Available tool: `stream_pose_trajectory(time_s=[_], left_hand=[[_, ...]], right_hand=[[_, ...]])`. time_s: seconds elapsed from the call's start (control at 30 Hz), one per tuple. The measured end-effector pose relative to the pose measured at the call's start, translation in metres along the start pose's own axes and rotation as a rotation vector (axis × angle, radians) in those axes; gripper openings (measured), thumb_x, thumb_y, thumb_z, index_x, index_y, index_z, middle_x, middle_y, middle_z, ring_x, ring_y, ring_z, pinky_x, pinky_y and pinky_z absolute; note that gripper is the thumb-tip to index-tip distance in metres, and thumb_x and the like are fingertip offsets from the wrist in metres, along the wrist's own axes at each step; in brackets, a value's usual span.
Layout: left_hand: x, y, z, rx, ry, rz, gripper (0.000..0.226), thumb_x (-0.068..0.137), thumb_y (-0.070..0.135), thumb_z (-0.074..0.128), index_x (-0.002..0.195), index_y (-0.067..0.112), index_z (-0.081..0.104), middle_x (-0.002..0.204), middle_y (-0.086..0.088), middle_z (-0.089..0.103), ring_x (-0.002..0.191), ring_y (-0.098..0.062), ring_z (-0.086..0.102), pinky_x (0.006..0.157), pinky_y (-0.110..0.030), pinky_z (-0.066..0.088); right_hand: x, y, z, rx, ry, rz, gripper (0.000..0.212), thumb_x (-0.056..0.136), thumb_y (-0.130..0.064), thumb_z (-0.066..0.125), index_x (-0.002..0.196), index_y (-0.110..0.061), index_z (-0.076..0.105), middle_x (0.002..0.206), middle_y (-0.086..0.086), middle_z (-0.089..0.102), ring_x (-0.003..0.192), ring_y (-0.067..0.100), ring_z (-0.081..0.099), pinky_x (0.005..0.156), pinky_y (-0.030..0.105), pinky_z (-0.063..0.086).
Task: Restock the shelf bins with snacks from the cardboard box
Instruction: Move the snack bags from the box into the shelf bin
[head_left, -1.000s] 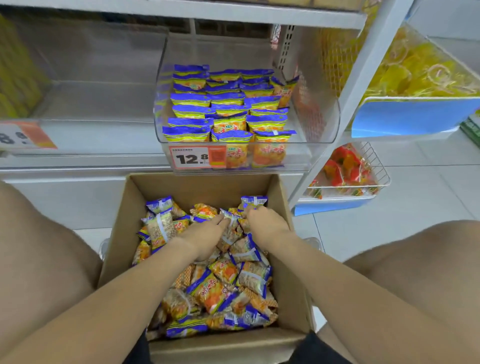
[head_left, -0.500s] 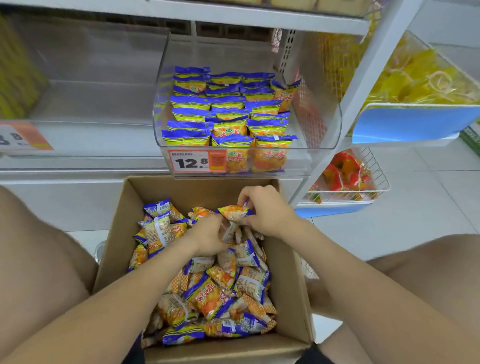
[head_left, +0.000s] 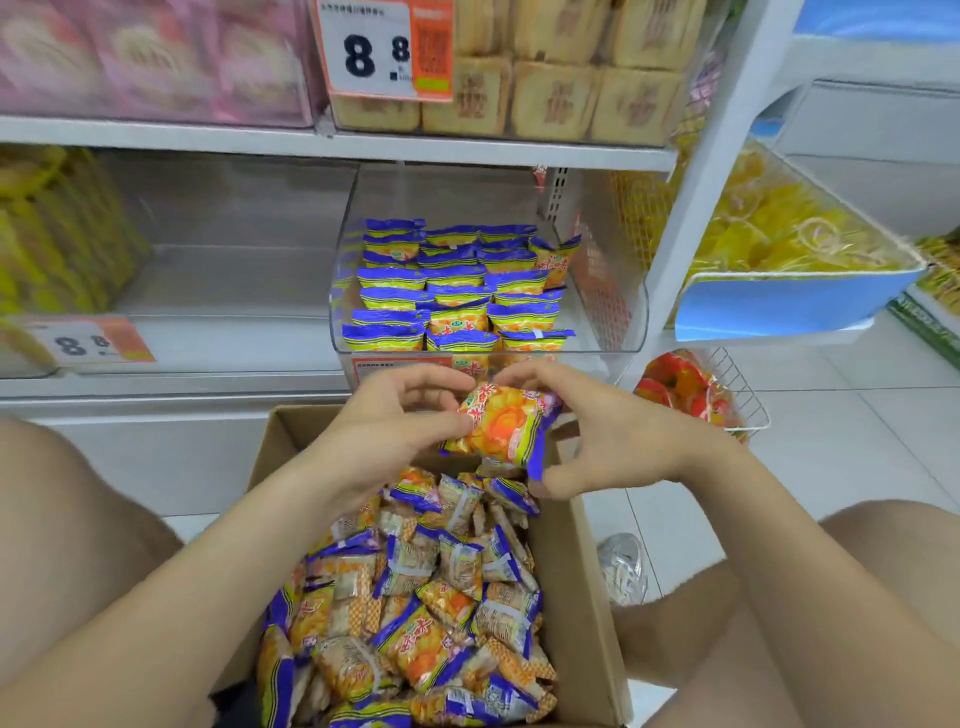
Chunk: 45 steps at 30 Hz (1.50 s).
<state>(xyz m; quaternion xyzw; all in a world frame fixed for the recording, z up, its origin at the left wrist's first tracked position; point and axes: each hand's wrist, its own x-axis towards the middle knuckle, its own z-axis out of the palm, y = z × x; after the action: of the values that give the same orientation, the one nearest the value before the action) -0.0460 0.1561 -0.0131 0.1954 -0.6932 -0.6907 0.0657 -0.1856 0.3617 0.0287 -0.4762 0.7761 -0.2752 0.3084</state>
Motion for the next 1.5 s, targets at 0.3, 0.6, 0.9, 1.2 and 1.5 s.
stream_pose_trajectory(time_s=[0.3,0.6,0.9,1.2,1.5], left_hand=[[0.007,0.037,-0.005,0.207,-0.033,0.336,0.033,0.080,-0.002,0.087,0.106,0.013,0.074,0.105,-0.001,0.078,0.102,-0.018,0.076,0.093,-0.037,0.061],[0.039,0.055,-0.006,0.783,0.118,0.580,0.019,0.097,0.025,0.069,0.115,0.029,0.067,0.111,0.019,0.067,0.106,0.000,0.062,0.088,-0.022,0.048],[0.101,0.038,0.013,1.314,0.020,0.445,0.062,0.105,0.061,0.026,0.155,0.030,0.043,0.173,0.001,0.023,0.159,-0.026,0.019,0.126,-0.054,0.023],[0.108,0.024,0.005,1.357,-0.047,0.220,0.072,0.093,0.059,0.007,0.164,0.046,0.003,0.176,0.004,0.004,0.161,-0.029,0.004,0.127,-0.063,0.003],[0.111,0.021,0.005,1.358,-0.076,0.194,0.068,0.096,0.059,0.009,0.162,0.048,-0.002,0.176,0.003,-0.001,0.162,-0.029,-0.003,0.125,-0.067,-0.002]], right_hand=[[0.022,-0.010,0.006,0.285,0.390,-0.116,0.045,0.092,-0.021,0.080,0.133,-0.019,0.061,0.097,-0.012,0.070,0.082,0.007,0.063,0.075,0.020,0.049],[0.023,0.000,-0.062,-0.237,0.819,0.023,0.029,0.079,-0.031,0.084,0.102,-0.029,0.066,0.088,-0.014,0.069,0.074,0.006,0.065,0.067,0.026,0.048],[0.106,0.038,-0.109,-0.832,0.723,0.084,0.028,0.087,-0.017,0.068,0.114,-0.009,0.061,0.099,0.015,0.067,0.096,0.039,0.062,0.073,0.043,0.050],[0.166,0.045,-0.120,-0.940,0.498,0.345,0.042,0.091,-0.013,0.070,0.130,-0.006,0.055,0.122,0.022,0.061,0.111,0.045,0.064,0.083,0.045,0.054],[0.193,0.064,-0.118,-1.216,0.582,0.374,0.033,0.085,-0.007,0.071,0.118,-0.007,0.069,0.117,0.018,0.070,0.119,0.040,0.060,0.109,0.046,0.039]])
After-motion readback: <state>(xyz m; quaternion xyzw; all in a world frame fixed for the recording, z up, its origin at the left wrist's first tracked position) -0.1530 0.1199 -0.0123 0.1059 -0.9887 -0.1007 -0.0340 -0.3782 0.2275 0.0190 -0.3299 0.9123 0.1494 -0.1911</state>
